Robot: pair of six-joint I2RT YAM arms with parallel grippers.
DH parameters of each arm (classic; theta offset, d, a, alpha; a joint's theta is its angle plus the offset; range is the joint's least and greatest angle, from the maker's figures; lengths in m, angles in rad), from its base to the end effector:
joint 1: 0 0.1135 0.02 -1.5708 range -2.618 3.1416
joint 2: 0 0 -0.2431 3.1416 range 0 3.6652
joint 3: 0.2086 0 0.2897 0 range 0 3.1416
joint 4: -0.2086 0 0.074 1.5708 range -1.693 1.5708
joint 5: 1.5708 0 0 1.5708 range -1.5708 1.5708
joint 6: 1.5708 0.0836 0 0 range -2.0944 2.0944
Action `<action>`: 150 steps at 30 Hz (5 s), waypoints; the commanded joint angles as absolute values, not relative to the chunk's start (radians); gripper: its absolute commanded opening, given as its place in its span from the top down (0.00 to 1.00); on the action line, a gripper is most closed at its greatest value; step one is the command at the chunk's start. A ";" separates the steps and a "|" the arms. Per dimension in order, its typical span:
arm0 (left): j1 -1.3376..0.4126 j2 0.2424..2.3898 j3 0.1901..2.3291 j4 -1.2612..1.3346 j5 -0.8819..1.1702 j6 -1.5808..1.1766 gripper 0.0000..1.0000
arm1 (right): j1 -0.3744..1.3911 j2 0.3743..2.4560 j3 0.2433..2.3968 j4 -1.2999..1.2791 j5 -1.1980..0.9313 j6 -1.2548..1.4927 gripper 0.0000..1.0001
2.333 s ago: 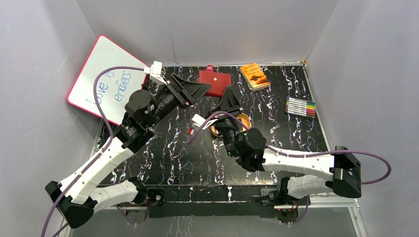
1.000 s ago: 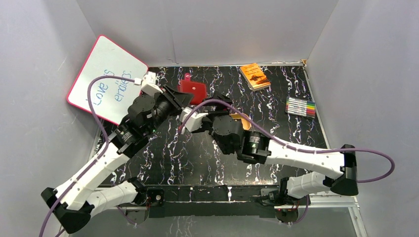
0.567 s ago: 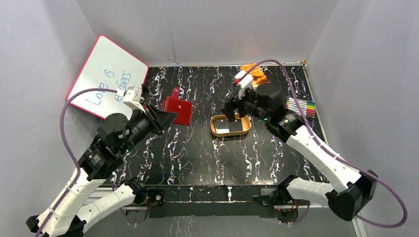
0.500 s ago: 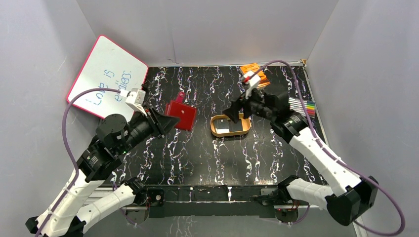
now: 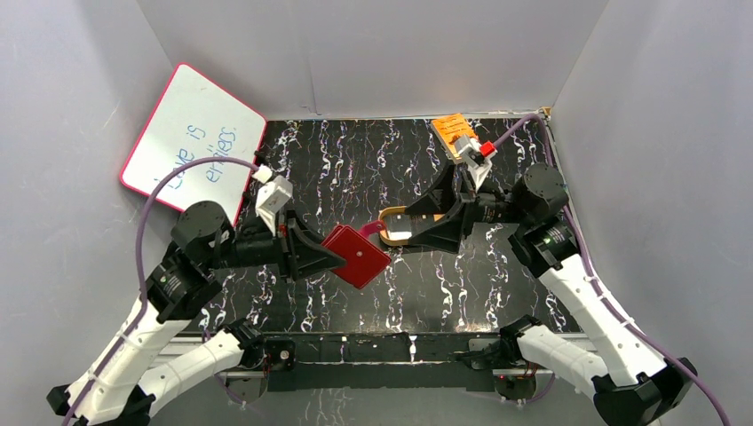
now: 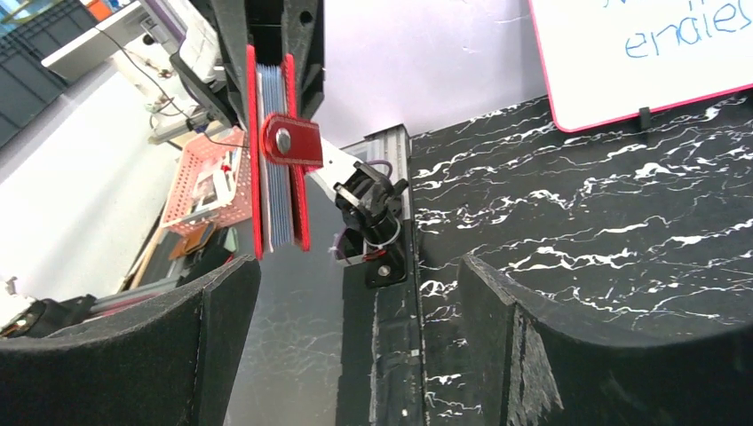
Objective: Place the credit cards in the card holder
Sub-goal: Close the card holder.
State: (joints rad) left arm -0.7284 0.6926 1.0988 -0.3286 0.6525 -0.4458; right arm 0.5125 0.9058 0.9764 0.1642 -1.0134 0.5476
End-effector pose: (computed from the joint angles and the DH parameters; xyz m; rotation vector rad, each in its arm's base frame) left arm 0.1226 -0.1774 0.4467 0.7969 1.4873 -1.3952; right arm 0.1948 0.1910 0.4121 -0.9224 1.3614 1.5059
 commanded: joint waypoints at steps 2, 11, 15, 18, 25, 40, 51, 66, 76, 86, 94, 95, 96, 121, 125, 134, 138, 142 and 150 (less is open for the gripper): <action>-0.726 0.738 1.132 -0.209 0.813 -0.494 1.00 | 0.511 0.865 1.031 0.156 -0.993 0.573 0.14; -0.727 0.738 1.089 -0.177 0.756 -0.559 1.00 | 0.522 0.900 1.208 -0.169 -0.872 0.403 0.32; -0.726 0.739 1.072 -0.174 0.754 -0.558 1.00 | 0.523 0.925 1.184 -0.070 -0.941 0.491 0.38; -0.727 0.743 1.072 -0.183 0.752 -0.547 1.00 | 0.523 0.944 1.168 -0.013 -0.978 0.541 0.41; -0.727 0.751 1.073 -0.209 0.733 -0.527 1.00 | 0.523 0.979 1.167 0.047 -0.999 0.606 0.57; -0.727 0.767 1.060 -0.200 0.728 -0.535 1.00 | 0.541 1.006 1.202 0.050 -1.022 0.624 0.46; -0.727 0.762 1.050 -0.205 0.712 -0.529 1.00 | 0.567 1.046 1.269 -0.060 -1.004 0.569 0.64; -0.726 0.743 1.036 -0.194 0.692 -0.537 1.00 | 0.632 1.095 1.344 -0.226 -0.945 0.468 0.63; -0.727 0.734 1.032 -0.201 0.681 -0.532 1.00 | 0.640 1.084 1.338 -0.222 -0.923 0.458 0.71; -0.726 0.730 1.027 -0.202 0.681 -0.531 1.00 | 0.641 1.069 1.322 -0.184 -0.913 0.480 0.66; -0.727 0.727 1.026 -0.206 0.680 -0.531 1.00 | 0.640 1.065 1.318 -0.170 -0.917 0.486 0.85; -0.726 0.727 1.026 -0.205 0.680 -0.531 1.00 | 0.641 1.065 1.318 -0.170 -0.917 0.487 0.87; -0.727 0.727 1.026 -0.205 0.680 -0.531 1.00 | 0.640 1.068 1.319 -0.170 -0.918 0.488 0.89; -0.727 0.857 1.146 -0.322 0.386 -0.674 1.00 | 0.731 1.158 1.486 -0.492 -0.714 0.248 1.00; -0.727 0.865 1.150 -0.317 0.379 -0.702 1.00 | 0.763 1.168 1.487 -0.494 -0.630 0.233 1.00; -0.727 0.874 1.144 -0.322 0.350 -0.748 1.00 | 0.839 1.194 1.472 -0.504 -0.481 0.209 1.00; -0.727 0.877 1.142 -0.321 0.344 -0.758 1.00 | 0.856 1.194 1.458 -0.499 -0.452 0.213 1.00; -0.726 0.882 1.143 -0.324 0.343 -0.755 1.00 | 0.859 1.186 1.439 -0.477 -0.436 0.226 1.00; -0.727 0.877 1.138 -0.317 0.337 -0.759 1.00 | 0.869 1.182 1.414 -0.477 -0.406 0.222 1.00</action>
State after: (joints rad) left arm -0.7284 0.8928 1.1061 -0.3752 0.3363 -0.7448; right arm 0.8536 1.1976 1.4231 -0.5034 -0.4206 0.2173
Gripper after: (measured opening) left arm 0.196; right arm 0.011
